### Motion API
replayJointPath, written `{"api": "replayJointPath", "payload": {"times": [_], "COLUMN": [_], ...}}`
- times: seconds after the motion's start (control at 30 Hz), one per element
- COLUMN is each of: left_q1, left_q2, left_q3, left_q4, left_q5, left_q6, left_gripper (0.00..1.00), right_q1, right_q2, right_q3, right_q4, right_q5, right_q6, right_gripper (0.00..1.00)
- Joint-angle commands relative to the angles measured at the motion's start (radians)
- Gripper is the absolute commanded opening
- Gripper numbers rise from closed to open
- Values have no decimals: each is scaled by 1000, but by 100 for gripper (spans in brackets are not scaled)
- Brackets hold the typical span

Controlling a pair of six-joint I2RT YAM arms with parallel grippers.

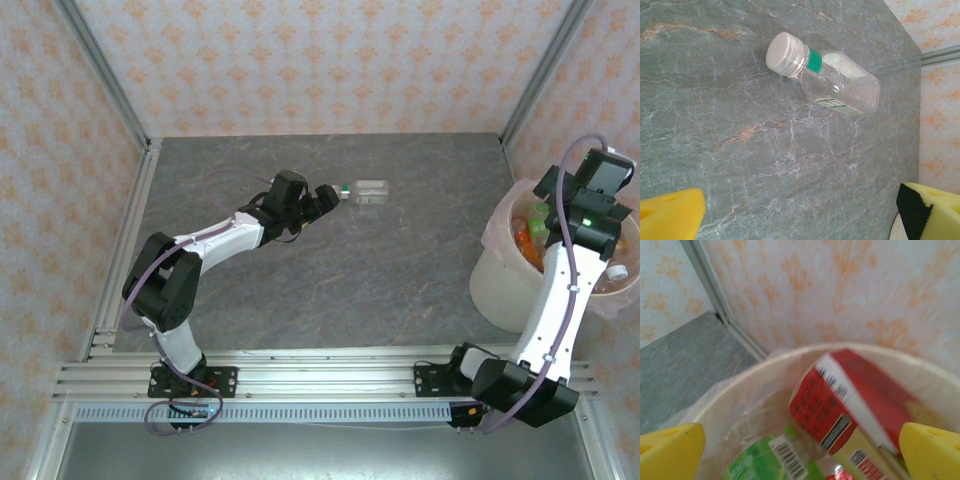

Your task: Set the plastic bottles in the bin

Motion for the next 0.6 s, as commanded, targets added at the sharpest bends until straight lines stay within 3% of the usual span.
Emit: {"api": "replayJointPath", "payload": {"times": [0.0,0.23,0.57], "left_q1": [-13,-13,-13], "left_q2": [8,0,19], "left_q3": [6,5,28], "left_q4": [-28,-53,-49], "left_q5": [14,0,3], "left_q6": [3,20,14], "left_gripper": [100,100,100], "right_q1": [-5,-5,19], "right_q2": [-26,6,-75], "right_q3": [-41,38,78], "right_q4": [-44,-127,-94], "right_q5": [-19,34,-189], "right_q6": [128,162,184], "right_gripper": [99,99,99]}}
